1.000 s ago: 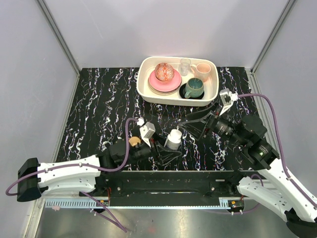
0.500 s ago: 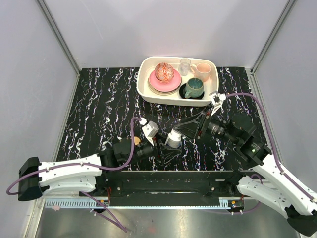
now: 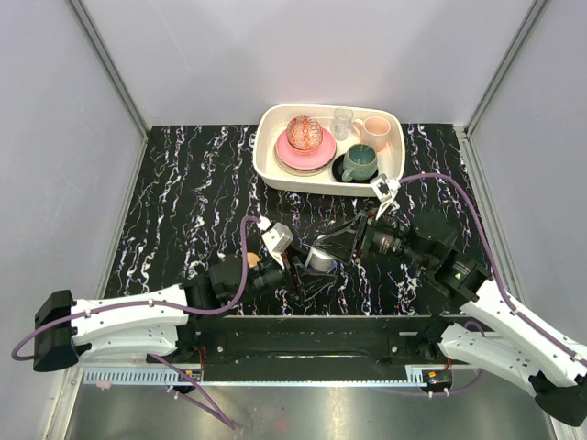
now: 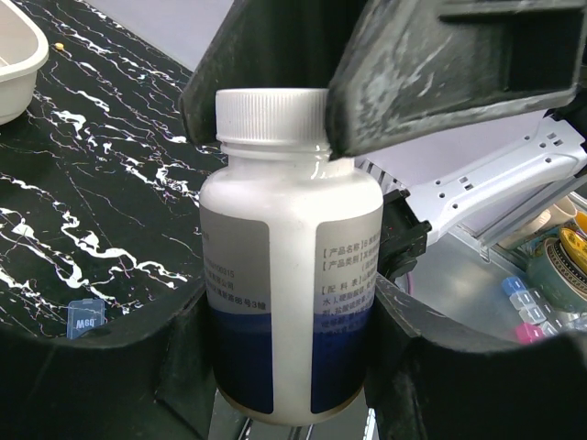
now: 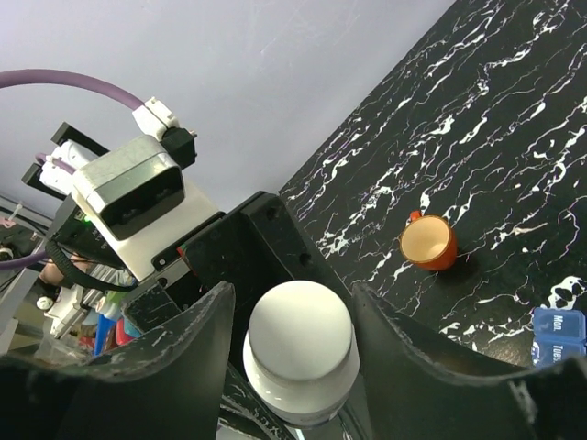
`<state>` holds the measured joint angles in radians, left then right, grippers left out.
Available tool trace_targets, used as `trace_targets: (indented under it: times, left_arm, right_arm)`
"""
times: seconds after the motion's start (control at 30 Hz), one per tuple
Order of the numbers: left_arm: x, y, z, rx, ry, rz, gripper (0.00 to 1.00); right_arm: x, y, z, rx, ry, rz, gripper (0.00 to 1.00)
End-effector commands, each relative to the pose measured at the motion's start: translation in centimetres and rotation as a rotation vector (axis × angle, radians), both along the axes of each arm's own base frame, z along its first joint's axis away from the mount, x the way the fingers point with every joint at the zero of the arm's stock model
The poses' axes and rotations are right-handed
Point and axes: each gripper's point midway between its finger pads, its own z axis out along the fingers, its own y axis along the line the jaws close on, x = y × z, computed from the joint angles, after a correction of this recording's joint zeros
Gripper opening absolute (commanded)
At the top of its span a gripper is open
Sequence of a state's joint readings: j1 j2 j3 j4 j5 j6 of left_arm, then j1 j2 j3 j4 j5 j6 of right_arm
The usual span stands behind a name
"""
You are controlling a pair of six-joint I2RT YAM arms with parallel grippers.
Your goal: Sort the pills into containers
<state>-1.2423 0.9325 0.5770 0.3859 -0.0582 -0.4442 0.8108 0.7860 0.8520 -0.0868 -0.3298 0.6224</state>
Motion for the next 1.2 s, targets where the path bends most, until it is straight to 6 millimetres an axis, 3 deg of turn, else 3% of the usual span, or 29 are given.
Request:
trace_targets:
  times: [0.0, 0.2, 0.33, 0.37, 0.57, 0.8, 1.17]
  left_arm:
    - [0.4, 0.0, 3.9, -0.090, -0.038, 0.020, 0.00]
    - [0.5, 0.0, 3.7, -0.095, -0.034, 0.026, 0.00]
    - [0.4, 0.2, 3.7, -0.106, -0.030, 0.026, 0.00]
    - [0.2, 0.1, 3.7, -0.109, -0.030, 0.015, 0.00]
    - [-1.8, 0.5, 4.3, -0.203, -0.042, -0.084, 0.00]
    - [-4.7, 1.5, 4.8, -0.296, -0.081, -0.224, 0.00]
    - [-6.5, 0.9, 4.6, -0.284, -0.101, -0.334, 0.00]
  right_arm:
    - [0.1, 0.2, 0.5, 0.019, -0.031, -0.005, 0.57]
    - [-0.2, 0.2, 0.4, 0.025, -0.027, 0.008, 0.45]
    - [-0.8, 0.3, 0.6, 0.035, -0.040, 0.039, 0.29]
    - [-1.0, 0.3, 0.7, 0.041, -0.052, 0.051, 0.21]
    - [-4.0, 0.2, 2.8, 0.134, -0.172, 0.198, 0.06]
    - [-7.6, -0.2, 4.2, 0.176, -0.296, 0.381, 0.00]
    - [-9.1, -1.1, 5.5, 0.213, -0.391, 0.415, 0.00]
